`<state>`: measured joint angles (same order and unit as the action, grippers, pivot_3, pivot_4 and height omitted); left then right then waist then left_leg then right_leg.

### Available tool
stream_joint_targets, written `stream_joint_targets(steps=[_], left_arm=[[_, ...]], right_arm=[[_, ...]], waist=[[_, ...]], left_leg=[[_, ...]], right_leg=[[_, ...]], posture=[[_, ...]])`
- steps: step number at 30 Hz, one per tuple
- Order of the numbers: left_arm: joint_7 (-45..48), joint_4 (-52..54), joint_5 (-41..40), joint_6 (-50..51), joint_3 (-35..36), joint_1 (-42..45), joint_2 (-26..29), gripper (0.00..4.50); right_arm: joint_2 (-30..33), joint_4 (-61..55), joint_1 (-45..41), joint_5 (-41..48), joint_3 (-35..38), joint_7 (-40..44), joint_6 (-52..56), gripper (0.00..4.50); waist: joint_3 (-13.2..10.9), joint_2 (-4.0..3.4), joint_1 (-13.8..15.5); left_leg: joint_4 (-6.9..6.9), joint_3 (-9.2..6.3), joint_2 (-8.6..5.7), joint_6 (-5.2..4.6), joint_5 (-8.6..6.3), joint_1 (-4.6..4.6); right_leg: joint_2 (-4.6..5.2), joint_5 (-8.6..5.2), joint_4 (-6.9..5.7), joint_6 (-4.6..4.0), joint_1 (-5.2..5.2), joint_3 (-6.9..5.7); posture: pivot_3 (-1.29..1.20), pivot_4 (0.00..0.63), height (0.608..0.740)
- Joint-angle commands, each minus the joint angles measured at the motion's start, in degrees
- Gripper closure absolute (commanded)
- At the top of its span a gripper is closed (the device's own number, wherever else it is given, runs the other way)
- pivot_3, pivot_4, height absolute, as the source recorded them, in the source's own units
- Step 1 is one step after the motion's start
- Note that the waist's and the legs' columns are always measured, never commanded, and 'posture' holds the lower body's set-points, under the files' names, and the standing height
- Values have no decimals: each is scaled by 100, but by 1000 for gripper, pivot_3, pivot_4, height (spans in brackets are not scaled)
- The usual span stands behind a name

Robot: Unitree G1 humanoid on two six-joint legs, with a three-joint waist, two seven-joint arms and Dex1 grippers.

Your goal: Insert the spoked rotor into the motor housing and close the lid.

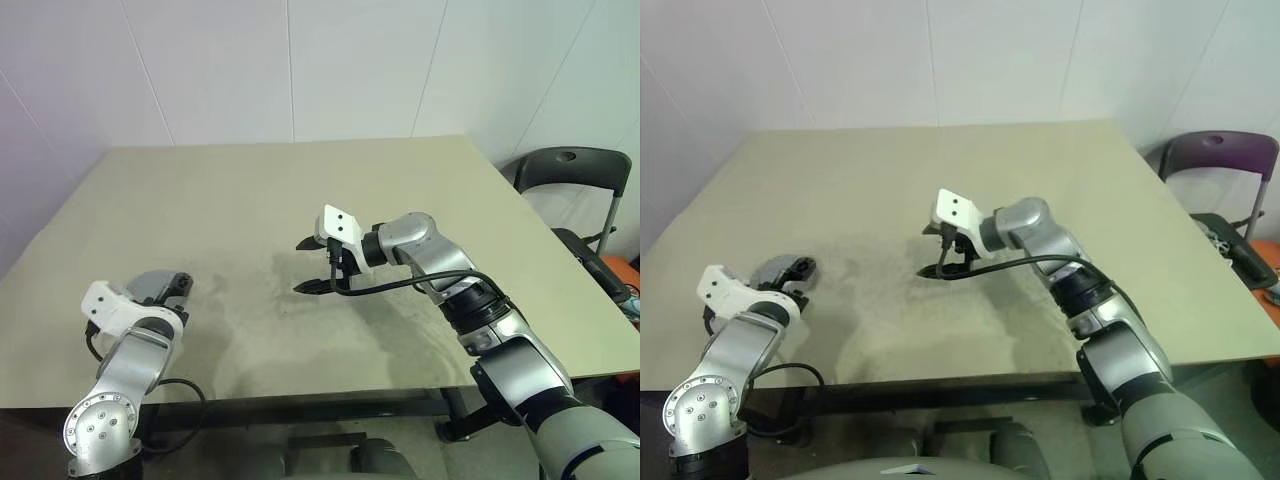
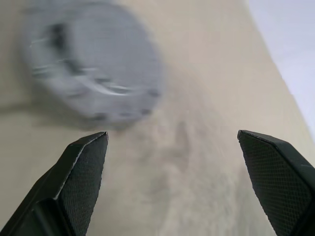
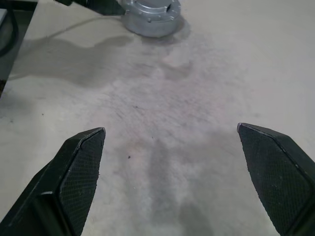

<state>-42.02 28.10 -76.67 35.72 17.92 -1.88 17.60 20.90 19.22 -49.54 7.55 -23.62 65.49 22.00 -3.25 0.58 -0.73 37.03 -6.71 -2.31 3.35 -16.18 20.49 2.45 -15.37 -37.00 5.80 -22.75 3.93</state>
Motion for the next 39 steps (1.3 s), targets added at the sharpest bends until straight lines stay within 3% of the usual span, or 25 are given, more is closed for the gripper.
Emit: stream_joint_targets(steps=[1, 6, 9, 14, 19, 24, 39], left_arm=[[1181, 275, 588, 257, -326, 302, 677, 29], [3146, 21, 2155, 93, -755, 266, 2039, 29], [4370, -367, 3029, -560, -809, 188, 2469, 29], [6042, -1216, 4093, -1731, -778, 28, 2642, 29], [7007, -1988, 4288, -2372, -364, 54, 2473, 29], [7563, -2337, 4511, -2666, -226, 121, 2449, 29], [7711, -2320, 4850, -2724, -123, 373, 2028, 29]], right_arm=[[166, 109, -128, 73, 432, 26, -144, 0], [445, 502, -15, 29, 713, 20, -267, 0], [435, 773, 38, -35, 859, -191, -475, 0], [306, 1068, 226, -193, 888, -502, -881, 0], [160, 1206, 458, -262, 955, -666, -1403, 0], [92, 1328, 631, -310, 1045, -826, -1924, 0], [156, 1218, 791, -238, 1217, -919, -1793, 0]], waist=[[-3, -5, 3], [-8, -16, -33], [-9, -20, -49], [-16, -31, -52], [-16, -30, -28], [-16, -30, -32], [-16, -30, -37]], left_leg=[[-1, 0, 1, 0, 0, -6], [-5, 5, 1, 0, 0, -10], [-16, 11, 3, 0, 0, -10], [-24, 12, 9, 0, 0, -8], [-27, 13, 8, -2, -1, -5], [-26, 11, 9, -2, -1, -7], [-21, 7, 12, -2, -1, -9]], right_leg=[[-1, -1, -1, -1, 5, -1], [-1, -2, 4, -3, 8, 2], [-2, -2, 5, -3, 2, 6], [-5, -3, 5, -4, -5, 7], [0, -2, 12, -1, -6, 9], [1, 2, 10, 6, -4, 9], [0, 8, 0, 16, -4, 9]], posture=[[0, 0, 740], [0, 0, 740], [0, 0, 740], [0, 0, 740], [0, 0, 740], [0, 0, 740], [0, 0, 740]])
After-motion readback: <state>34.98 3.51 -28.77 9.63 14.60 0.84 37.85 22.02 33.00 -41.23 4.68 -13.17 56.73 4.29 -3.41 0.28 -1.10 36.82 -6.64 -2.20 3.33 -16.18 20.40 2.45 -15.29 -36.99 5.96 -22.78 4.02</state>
